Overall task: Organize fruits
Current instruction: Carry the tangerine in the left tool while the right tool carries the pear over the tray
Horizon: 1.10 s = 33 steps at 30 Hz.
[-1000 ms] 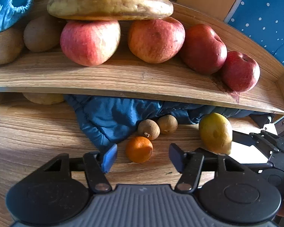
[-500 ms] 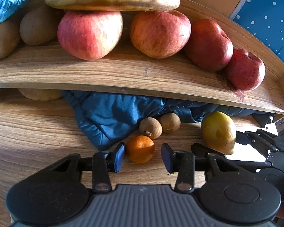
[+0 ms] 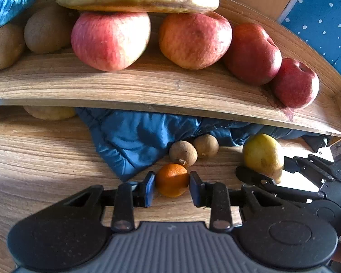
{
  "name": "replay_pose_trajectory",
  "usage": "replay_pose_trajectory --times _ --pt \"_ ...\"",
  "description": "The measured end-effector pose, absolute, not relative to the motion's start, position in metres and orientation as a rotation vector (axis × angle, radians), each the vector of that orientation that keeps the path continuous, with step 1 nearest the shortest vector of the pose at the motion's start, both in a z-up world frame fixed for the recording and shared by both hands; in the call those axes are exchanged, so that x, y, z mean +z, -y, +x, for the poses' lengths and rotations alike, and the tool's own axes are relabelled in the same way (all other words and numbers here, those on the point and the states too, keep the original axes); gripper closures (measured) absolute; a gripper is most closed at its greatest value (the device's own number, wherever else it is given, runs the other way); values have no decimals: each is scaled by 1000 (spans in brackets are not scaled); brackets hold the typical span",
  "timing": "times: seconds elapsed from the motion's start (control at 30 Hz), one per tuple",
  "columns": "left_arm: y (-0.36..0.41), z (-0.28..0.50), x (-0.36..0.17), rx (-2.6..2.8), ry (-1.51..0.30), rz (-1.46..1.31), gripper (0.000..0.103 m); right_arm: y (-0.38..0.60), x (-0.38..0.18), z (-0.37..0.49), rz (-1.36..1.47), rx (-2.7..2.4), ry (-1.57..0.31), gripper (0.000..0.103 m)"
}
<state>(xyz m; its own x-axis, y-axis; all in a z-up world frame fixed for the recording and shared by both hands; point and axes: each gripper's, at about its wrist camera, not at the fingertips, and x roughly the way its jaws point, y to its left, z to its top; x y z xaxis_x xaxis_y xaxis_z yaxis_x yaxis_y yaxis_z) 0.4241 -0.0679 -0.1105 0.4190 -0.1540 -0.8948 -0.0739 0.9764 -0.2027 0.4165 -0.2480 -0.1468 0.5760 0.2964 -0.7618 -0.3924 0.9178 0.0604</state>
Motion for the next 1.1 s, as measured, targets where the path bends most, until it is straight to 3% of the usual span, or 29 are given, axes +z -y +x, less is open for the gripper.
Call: replay_pose_trajectory --times 1.1 --pt "54 385 -92 -87 -1132 -230 69 240 -141 379 -12 477 -844 48"
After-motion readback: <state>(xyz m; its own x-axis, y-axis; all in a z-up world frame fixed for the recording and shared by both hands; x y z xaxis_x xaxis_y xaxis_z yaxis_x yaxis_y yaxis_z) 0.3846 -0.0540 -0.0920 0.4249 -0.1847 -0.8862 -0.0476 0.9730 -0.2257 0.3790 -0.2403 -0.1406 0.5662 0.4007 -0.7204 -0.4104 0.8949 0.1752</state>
